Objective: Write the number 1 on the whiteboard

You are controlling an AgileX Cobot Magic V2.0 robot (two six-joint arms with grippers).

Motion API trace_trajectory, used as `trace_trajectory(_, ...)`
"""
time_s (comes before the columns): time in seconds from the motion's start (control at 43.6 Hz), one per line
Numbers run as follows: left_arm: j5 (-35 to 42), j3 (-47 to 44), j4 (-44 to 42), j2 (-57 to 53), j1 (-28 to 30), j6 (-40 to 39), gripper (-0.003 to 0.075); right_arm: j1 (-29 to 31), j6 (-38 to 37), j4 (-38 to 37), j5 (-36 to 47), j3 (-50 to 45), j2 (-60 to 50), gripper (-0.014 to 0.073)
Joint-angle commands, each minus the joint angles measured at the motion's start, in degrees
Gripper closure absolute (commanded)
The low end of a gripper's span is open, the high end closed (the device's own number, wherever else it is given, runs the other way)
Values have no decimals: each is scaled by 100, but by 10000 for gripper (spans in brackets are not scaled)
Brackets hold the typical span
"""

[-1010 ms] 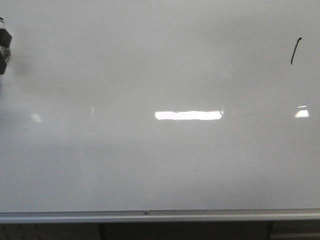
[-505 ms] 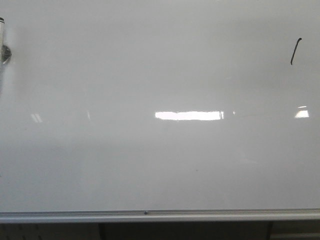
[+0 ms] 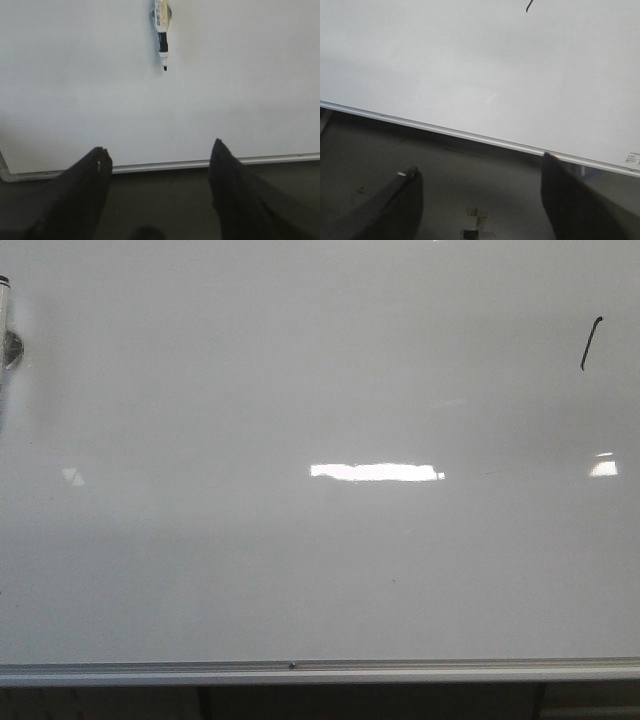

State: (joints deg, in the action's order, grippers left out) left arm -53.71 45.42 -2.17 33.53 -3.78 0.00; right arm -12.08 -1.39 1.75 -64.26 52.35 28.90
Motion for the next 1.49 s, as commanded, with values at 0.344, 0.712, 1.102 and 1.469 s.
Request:
trace_trajectory(0.344,929,-404,-270,-41,-22,0,459,29,-13,-73,552,30,-221,589)
trace_trajectory(0.712,978,-404,-295,-41,-22,0,741,29,-13,-73,644,30,-221,663)
trace_trajectory(1.102,1054,-497,-262,-288,-76,0,741,29,-13,-73,644,30,-221,663)
trace_trajectory(1.469,2238,-2135,-97,-2407,289,0,741,29,-13,-68,644,30,-221,663)
